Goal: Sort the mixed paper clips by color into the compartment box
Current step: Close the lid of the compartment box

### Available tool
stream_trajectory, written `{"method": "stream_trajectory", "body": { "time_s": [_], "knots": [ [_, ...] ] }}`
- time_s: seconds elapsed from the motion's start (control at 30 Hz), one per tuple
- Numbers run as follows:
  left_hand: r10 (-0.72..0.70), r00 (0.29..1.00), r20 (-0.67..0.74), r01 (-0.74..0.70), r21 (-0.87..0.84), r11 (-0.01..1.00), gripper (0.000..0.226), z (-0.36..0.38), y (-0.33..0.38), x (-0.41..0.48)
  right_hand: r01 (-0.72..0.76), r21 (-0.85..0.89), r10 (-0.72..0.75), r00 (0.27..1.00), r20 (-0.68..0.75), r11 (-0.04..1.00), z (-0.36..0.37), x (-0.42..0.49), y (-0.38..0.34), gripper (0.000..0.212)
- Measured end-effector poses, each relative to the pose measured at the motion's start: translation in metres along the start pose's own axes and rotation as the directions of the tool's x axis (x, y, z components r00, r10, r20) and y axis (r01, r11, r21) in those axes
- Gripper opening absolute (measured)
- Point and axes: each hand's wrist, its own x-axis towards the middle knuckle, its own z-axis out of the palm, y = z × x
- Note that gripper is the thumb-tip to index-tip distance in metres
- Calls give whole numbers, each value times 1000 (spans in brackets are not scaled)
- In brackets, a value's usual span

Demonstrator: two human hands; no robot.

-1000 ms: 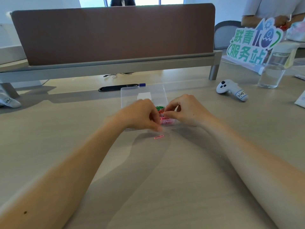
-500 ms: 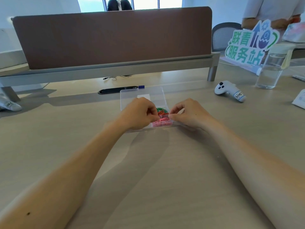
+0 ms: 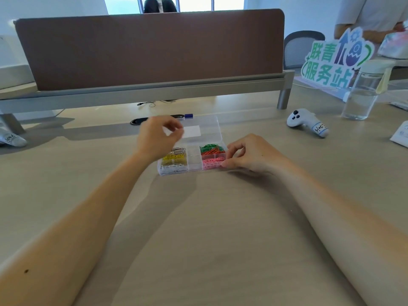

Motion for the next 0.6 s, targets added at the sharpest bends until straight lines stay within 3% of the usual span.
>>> {"method": "stream_trajectory", "body": {
  "time_s": [0.1,0.17,0.23,0.3,0.4,0.6],
  "knots": [
    [-248,966,-71,239,-123,963,17,-9,-32,2,20,12,-20,999,25,1000,-2,0,5,18],
    [-433,901,29,425,-270,864,29,-7,-44,0,37,14,-38,998,57,999,-4,-1,7,18],
    [-557,807,198,580,-448,680,38,-4,-46,-4,57,25,-59,994,89,998,-6,-1,8,17],
    [-567,753,334,640,-572,513,36,-3,-43,-7,69,33,-73,991,116,997,-7,-1,8,16],
    [-529,745,407,640,-660,393,32,-7,-41,-8,61,52,-68,988,140,997,-9,-2,8,16],
    [-443,808,387,574,-686,448,59,-17,-45,-10,22,65,-31,990,139,998,-9,0,7,15]
  ]
}}
